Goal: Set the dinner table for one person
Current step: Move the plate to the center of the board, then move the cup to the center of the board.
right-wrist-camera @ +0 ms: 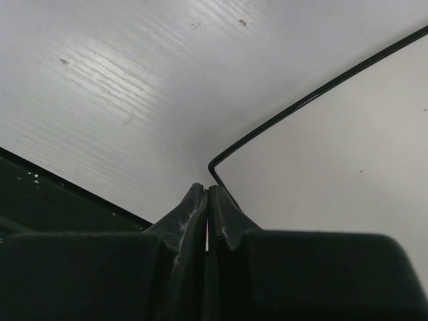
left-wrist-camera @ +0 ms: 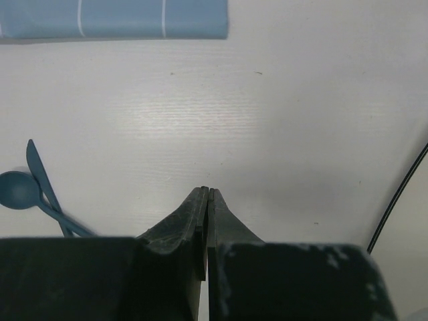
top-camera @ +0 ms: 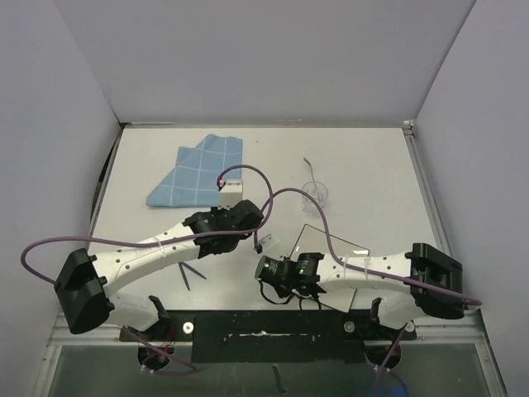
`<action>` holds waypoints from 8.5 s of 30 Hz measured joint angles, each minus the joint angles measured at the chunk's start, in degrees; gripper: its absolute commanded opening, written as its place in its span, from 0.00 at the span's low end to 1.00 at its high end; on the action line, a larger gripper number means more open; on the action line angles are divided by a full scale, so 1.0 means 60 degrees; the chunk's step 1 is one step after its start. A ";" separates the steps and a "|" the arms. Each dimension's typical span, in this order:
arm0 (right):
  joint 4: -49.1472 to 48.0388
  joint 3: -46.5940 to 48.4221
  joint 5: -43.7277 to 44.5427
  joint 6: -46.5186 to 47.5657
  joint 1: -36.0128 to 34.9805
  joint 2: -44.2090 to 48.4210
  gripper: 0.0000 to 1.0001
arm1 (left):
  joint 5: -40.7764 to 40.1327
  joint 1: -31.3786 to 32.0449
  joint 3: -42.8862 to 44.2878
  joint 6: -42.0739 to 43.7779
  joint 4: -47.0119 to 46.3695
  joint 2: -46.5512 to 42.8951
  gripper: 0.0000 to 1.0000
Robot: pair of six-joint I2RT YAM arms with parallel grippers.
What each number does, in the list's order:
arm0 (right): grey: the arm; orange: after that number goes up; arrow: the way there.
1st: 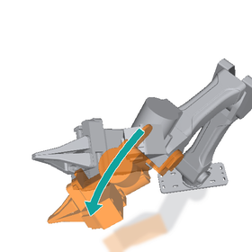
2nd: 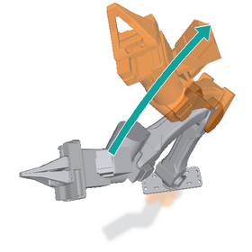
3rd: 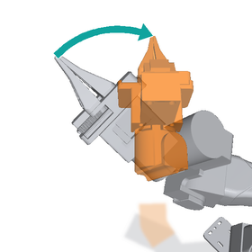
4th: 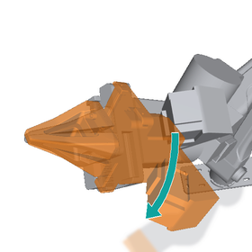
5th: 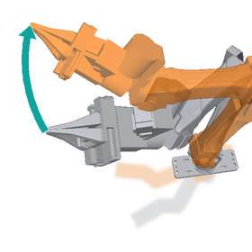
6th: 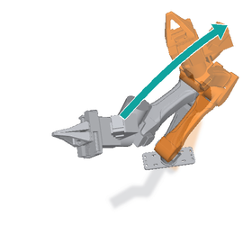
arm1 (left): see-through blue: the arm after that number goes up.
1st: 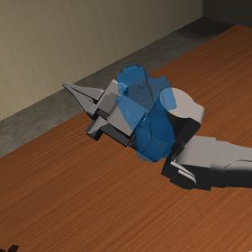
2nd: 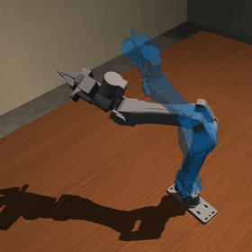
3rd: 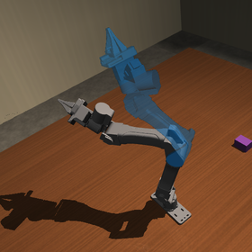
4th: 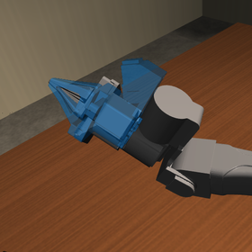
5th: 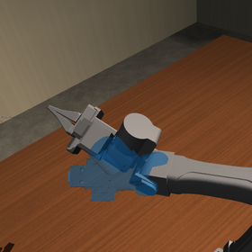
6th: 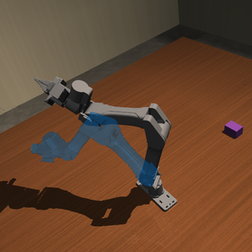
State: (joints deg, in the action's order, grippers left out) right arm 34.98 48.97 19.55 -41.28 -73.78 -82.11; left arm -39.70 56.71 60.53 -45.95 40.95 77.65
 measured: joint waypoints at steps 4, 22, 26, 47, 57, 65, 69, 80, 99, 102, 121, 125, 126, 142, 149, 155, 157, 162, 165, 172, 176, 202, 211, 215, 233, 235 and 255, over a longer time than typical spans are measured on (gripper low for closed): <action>-0.0015 0.0000 0.0069 -0.0514 -0.0178 -0.0321 0.00 | -0.0007 -0.0011 -0.0270 -0.0076 0.0193 -0.0259 0.00; -0.0331 -0.0980 0.0350 -0.2269 -0.0721 -0.0335 0.00 | -0.0095 -0.0146 -0.0459 -0.0084 0.0401 -0.1009 0.00; -0.0186 -0.0940 0.0590 -0.2616 -0.0718 -0.0393 0.00 | -0.0095 -0.0193 -0.0459 -0.0080 0.0459 -0.1027 0.00; 0.0619 -0.1894 0.0707 -0.2277 0.3085 0.1413 0.00 | -0.0091 -0.0601 -0.0459 -0.0051 0.1056 -0.1617 0.00; 0.0612 -0.1894 0.0674 -0.1086 0.4991 0.1807 0.00 | -0.0015 -0.0874 -0.0459 0.0018 0.1078 -0.1708 0.00; 0.0328 -0.1851 0.0135 0.0076 0.6204 0.2000 0.00 | 0.0058 -0.0984 -0.0459 0.0109 0.1075 -0.1705 0.00; 0.0193 -0.1643 -0.0328 0.0317 0.6204 0.2029 0.00 | 0.0106 -0.1035 -0.0459 0.0149 0.1075 -0.1705 0.00; -0.0634 -0.0896 -0.0951 0.0211 0.4870 0.0812 0.00 | 0.0200 -0.1180 -0.0459 0.0215 0.1071 -0.1705 0.00; -0.1228 0.0656 -0.1053 0.0193 0.4295 -0.1592 0.00 | 0.0419 -0.1413 -0.0510 0.0350 0.1045 -0.1883 0.00; -0.1337 0.0692 -0.1107 0.0288 0.4506 -0.1891 0.00 | 0.0423 -0.1450 -0.0510 0.0386 0.1053 -0.1883 0.00; -0.2295 0.0280 -0.2138 0.0787 0.7031 -0.1876 0.00 | 0.0568 -0.1734 -0.0146 0.0776 0.1020 -0.1049 0.00; -0.2412 0.0113 -0.2222 0.1024 0.7781 -0.1741 0.00 | 0.0648 -0.1778 -0.0044 0.0816 0.0914 -0.0831 0.00; -0.2415 0.0084 -0.2222 0.1075 0.7905 -0.1712 0.00 | 0.0663 -0.1785 -0.0040 0.0820 0.0911 -0.0780 0.00; -0.2266 -0.0423 -0.2426 0.1566 0.8987 -0.1173 0.00 | 0.0776 -0.1949 -0.0025 0.1035 0.0823 -0.0637 0.00; -0.2171 -0.0240 -0.3355 0.1585 0.8572 -0.1213 0.00 | 0.0882 -0.2106 -0.0025 0.1067 0.0823 -0.1056 0.00; -0.2102 0.1260 -0.3665 0.1592 0.7610 -0.2240 0.00 | 0.0976 -0.2339 -0.0025 0.1209 0.0827 -0.1428 0.00; -0.2182 0.1800 -0.3781 0.1592 0.7548 -0.2779 0.00 | 0.1009 -0.2419 -0.0025 0.1268 0.0831 -0.1475 0.00; -0.2266 0.2736 -0.4153 0.1559 0.7537 -0.4000 0.00 | 0.1100 -0.2619 -0.0025 0.1366 0.0863 -0.1617 0.00; -0.2269 0.3585 -0.4379 0.1585 0.7530 -0.4663 0.00 | 0.1118 -0.2703 -0.0025 0.1461 0.0896 -0.1694 0.00; -0.2342 0.4918 -0.4703 0.1621 0.7530 -0.5686 0.00 | 0.1162 -0.2922 -0.0025 0.1555 0.0951 -0.1745 0.00; -0.2408 0.5169 -0.4812 0.1628 0.7533 -0.5901 0.00 | 0.1206 -0.3060 -0.0025 0.1610 0.0962 -0.1745 0.00; -0.3468 0.5767 -0.5829 0.1588 0.8735 -0.6692 0.00 | 0.1497 -0.3238 0.0219 0.1825 0.0984 -0.1657 0.00; -0.3701 0.5523 -0.5894 0.1592 0.9235 -0.6579 0.00 | 0.1643 -0.3238 0.0226 0.1858 0.0962 -0.1417 0.00; -0.3738 0.5384 -0.5898 0.1592 0.9551 -0.6495 0.00 | 0.1701 -0.3238 0.0226 0.1883 0.0925 -0.1297 0.00; -0.3829 0.5133 -0.5952 0.1603 1.0557 -0.6342 0.00 | 0.1756 -0.3300 0.0226 0.2036 0.0892 -0.1195 0.00; -0.3705 0.5249 -0.5952 0.1625 1.0575 -0.6393 0.00 | 0.1774 -0.3304 0.0229 0.2055 0.0863 -0.1169 0.00; -0.2856 0.9275 -0.6098 0.1596 1.0604 -0.8910 0.00 | 0.1923 -0.3734 0.0586 0.2375 0.0794 -0.0958 0.00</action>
State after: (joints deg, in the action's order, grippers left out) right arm 17.85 104.62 -17.04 -31.70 -10.15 -135.57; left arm -28.16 34.30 64.05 -31.70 45.71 71.90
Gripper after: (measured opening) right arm 0.020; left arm 0.006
